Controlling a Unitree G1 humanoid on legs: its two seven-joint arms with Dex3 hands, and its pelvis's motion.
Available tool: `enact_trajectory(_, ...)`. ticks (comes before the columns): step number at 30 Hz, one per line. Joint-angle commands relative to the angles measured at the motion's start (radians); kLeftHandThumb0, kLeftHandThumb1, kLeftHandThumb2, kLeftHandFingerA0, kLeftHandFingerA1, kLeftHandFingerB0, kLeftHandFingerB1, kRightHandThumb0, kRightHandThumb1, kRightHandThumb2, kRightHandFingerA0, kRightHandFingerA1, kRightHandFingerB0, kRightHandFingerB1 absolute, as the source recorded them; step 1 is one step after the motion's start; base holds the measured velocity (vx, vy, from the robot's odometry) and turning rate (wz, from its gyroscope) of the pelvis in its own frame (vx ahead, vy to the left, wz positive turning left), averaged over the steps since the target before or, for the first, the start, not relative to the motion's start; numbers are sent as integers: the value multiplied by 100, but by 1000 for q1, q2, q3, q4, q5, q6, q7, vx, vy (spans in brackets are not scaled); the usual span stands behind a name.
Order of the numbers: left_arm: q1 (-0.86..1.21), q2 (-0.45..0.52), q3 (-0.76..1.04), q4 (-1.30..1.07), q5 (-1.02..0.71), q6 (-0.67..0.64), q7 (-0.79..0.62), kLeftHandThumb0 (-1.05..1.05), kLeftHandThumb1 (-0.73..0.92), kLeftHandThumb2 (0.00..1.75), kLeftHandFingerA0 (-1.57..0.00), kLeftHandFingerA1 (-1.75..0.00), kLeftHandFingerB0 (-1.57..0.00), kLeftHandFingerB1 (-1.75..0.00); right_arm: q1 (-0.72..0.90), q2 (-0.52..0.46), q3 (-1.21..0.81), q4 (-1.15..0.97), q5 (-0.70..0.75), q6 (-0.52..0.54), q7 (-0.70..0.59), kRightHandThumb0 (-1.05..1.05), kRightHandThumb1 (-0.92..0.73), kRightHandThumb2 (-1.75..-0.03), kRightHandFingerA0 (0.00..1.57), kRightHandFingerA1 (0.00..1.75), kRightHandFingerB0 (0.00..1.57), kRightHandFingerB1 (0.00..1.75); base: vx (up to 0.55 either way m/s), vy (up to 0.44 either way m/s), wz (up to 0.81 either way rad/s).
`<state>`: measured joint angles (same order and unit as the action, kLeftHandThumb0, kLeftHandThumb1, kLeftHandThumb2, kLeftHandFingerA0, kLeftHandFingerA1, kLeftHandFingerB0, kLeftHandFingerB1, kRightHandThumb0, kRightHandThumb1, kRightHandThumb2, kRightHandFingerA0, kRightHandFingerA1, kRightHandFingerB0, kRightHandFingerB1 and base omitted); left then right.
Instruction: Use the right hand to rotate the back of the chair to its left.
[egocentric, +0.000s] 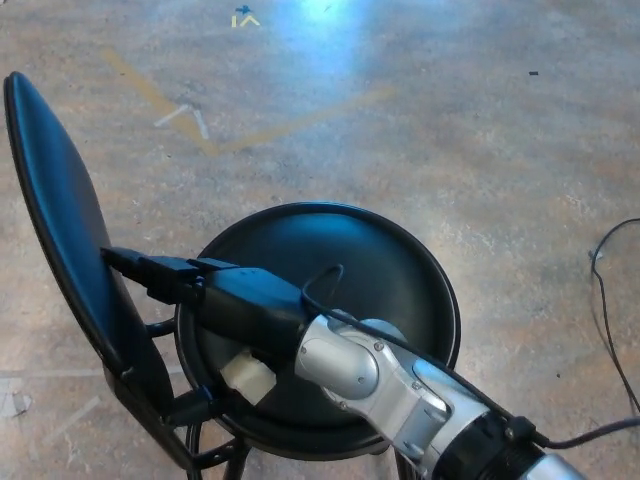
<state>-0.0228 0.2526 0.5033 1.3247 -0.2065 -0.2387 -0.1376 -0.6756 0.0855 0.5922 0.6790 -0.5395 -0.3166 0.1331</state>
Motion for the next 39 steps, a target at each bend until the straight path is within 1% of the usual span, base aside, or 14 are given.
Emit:
enact_trajectory(1, 10, 5, -5, 1, -1, -7, -4, -71, 61, 64, -47, -46, -42, -39, -56, 101, 18, 29, -2, 1, -28, -105, -67, -60, 0, 0, 0, 0, 0, 0, 0)
enact_trajectory(2, 9, 3, 10, 0, -19, -4, -2, -65, 63, 59, -50, -47, -48, -40, -148, 141, -10, 106, 23, 39, -6, -100, -53, -86, 0, 0, 0, 0, 0, 0, 0)
enact_trajectory(7, 8, 5, 5, 1, -12, 0, -7, -69, 64, 60, -50, -45, -47, -38, -251, 156, -45, 177, 49, 71, 7, -99, -53, -88, 0, 0, 0, 0, 0, 0, 0)
enact_trajectory(16, 8, 0, 12, 2, -18, 0, 4, -67, 63, 59, -51, -46, -46, -38, -215, 106, -43, 139, 46, 45, 9, -101, -54, -94, 0, 0, 0, 0, 0, 0, 0)
enact_trajectory(19, 8, 0, 13, 2, -18, -1, 4, -67, 63, 59, -51, -46, -46, -38, -206, 98, -42, 122, 47, 50, 14, -101, -54, -94, 0, 0, 0, 0, 0, 0, 0)
enact_trajectory(20, 7, -4, 10, 3, -15, 0, 5, -66, 64, 59, -50, -46, -47, -38, -153, 33, -47, 57, 39, 30, 3, -105, -71, -63, 0, 0, 0, 0, 0, 0, 0)
enact_trajectory(21, 8, -4, 9, 3, -14, -2, 3, -66, 64, 60, -51, -46, -48, -38, -137, 17, -53, 38, 47, 26, 6, -103, -57, -102, 0, 0, 0, 0, 0, 0, 0)
enact_trajectory(24, 8, -5, 9, 3, -14, -3, 2, -66, 64, 60, -51, -46, -48, -38, -126, 11, -55, 18, 49, 35, 12, -103, -57, -102, 0, 0, 0, 0, 0, 0, 0)
enact_trajectory(25, 8, -7, 12, 3, -18, -4, 2, -65, 63, 59, -51, -47, -51, -39, -98, -20, -66, -17, 57, 20, 13, -104, -72, -61, 0, 0, 0, 0, 0, 0, 0)
enact_trajectory(27, 8, -11, 15, 3, -20, -6, 4, -66, 64, 60, -51, -46, -51, -39, -37, -82, -90, -107, 73, 14, 31, -104, -71, -61, 0, 0, 0, 0, 0, 0, 0)
enact_trajectory(28, 8, -10, 13, 3, -18, -7, 3, -66, 64, 60, -51, -46, -49, -38, -17, -97, -98, -139, 78, 17, 38, -99, -56, -101, 0, 2, 0, 0, 0, 0, 0)
enact_trajectory(30, 8, -10, 12, 3, -16, -9, 0, -66, 64, 60, -51, -46, -49, -38, 6, -111, -106, -171, 81, 16, 41, -99, -56, -101, 0, 2, 0, 0, 0, 0, 0)
enact_trajectory(38, 7, -23, 29, 3, -31, -4, 0, -63, 64, 60, -48, -45, -47, -39, 298, -317, -234, -456, 136, -69, 32, -94, -51, -98, 0, 5, 0, 0, 0, 0, 0)
enact_trajectory(39, 8, -21, 26, 3, -26, -5, 2, -65, 64, 60, -50, -45, -48, -38, 338, -342, -254, -471, 139, -98, 16, -103, -65, -68, 0, 16, 0, 0, 0, 0, 0)
